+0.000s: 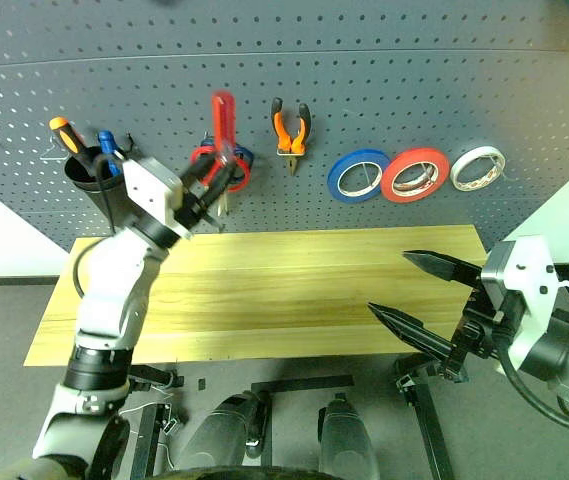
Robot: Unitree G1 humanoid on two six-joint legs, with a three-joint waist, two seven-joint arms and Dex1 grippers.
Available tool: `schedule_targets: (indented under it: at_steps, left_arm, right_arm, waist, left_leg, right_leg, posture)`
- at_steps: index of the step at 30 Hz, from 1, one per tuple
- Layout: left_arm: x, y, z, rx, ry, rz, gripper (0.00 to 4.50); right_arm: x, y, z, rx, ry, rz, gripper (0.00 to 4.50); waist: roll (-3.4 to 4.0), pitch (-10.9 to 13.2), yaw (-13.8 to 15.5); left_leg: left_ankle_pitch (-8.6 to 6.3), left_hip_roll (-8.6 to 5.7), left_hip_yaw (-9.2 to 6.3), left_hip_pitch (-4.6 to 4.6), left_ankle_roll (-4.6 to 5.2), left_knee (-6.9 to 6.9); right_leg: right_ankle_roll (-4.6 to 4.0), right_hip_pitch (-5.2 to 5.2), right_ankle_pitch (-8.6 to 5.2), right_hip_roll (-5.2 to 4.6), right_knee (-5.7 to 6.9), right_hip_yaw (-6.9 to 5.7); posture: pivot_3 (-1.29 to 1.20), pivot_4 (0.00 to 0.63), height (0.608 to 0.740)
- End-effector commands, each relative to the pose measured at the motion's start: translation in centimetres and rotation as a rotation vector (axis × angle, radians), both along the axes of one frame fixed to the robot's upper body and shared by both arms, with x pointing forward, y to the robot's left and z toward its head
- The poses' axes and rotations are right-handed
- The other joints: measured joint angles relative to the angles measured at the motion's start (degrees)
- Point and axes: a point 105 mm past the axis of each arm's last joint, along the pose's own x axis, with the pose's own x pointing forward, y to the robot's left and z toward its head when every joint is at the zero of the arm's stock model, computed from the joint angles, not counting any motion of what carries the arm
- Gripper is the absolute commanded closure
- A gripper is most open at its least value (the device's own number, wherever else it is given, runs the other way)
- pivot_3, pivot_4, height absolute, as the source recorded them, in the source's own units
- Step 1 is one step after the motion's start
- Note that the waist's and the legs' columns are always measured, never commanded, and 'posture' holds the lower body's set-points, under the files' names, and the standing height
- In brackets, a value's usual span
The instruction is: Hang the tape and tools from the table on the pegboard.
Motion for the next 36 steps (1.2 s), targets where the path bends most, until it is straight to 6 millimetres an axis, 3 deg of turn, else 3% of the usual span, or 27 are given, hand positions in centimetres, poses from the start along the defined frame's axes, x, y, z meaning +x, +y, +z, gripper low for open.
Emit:
schedule_targets:
  at_steps: [1,10,15,19,28,36]
  left_arm:
    - [-1.4,0.1,3.4,-0.052,-0.11,-0.043,3.7]
    - [-2.0,0.9,6.0,-0.075,-0.193,-0.034,3.7]
    - [-1.2,3.7,8.3,-0.064,-0.272,0.077,3.7]
    - [-1.0,5.1,8.9,-0.04,-0.309,0.126,3.7]
    - [-0.5,6.9,8.2,0.005,-0.312,0.197,3.7]
    - [0.7,10.0,6.8,0.049,-0.292,0.31,3.7]
  right_arm:
    - [0.2,0.0,0.4,0.001,-0.033,0.014,0.0]
    - [0.8,-0.3,0.4,-0.007,-0.039,0.02,0.0]
    - [0.9,-0.6,0.3,-0.013,-0.038,0.017,0.0]
    - [1.1,-0.7,0.2,-0.015,-0.039,0.016,0.0]
    - [1.5,-0.7,0.1,-0.021,-0.043,0.025,0.0]
    - [1.5,-0.8,0.1,-0.028,-0.042,0.024,0.0]
  waist:
    - [0.0,0.0,0.0]
    - [-0.01,0.0,0.0]
    - [-0.01,0.0,0.0]
    - [-0.01,0.0,0.0]
    - [-0.03,0.0,0.1]
    - [-0.03,0.0,0.1]
  left_leg:
    - [0.0,-0.01,0.0,0.0,0.0,0.0]
    - [0.04,0.0,0.0,0.03,-0.05,0.03]
    - [0.04,0.0,0.0,0.05,-0.05,0.05]
    - [0.04,0.0,0.0,0.07,-0.06,0.03]
    - [0.05,-0.01,-0.01,0.06,-0.07,0.04]
    - [0.06,0.0,-0.01,0.06,-0.08,0.04]
  right_leg:
    - [0.0,0.0,0.0,0.03,0.0,0.0]
    - [0.0,0.0,0.0,0.07,0.1,0.0]
    - [0.0,0.0,0.0,0.08,0.14,0.0]
    - [0.0,0.0,0.0,0.09,0.15,0.01]
    - [0.0,-0.01,0.01,0.06,0.15,0.01]
    - [0.0,-0.04,0.01,0.04,0.2,0.03]
  posture:
    - [-0.09,0.137,0.74]
    - [-0.08,0.137,0.74]
    - [-0.07,0.138,0.74]
    - [-0.06,0.137,0.74]
    - [-0.05,0.139,0.74]
    - [-0.05,0.144,0.74]
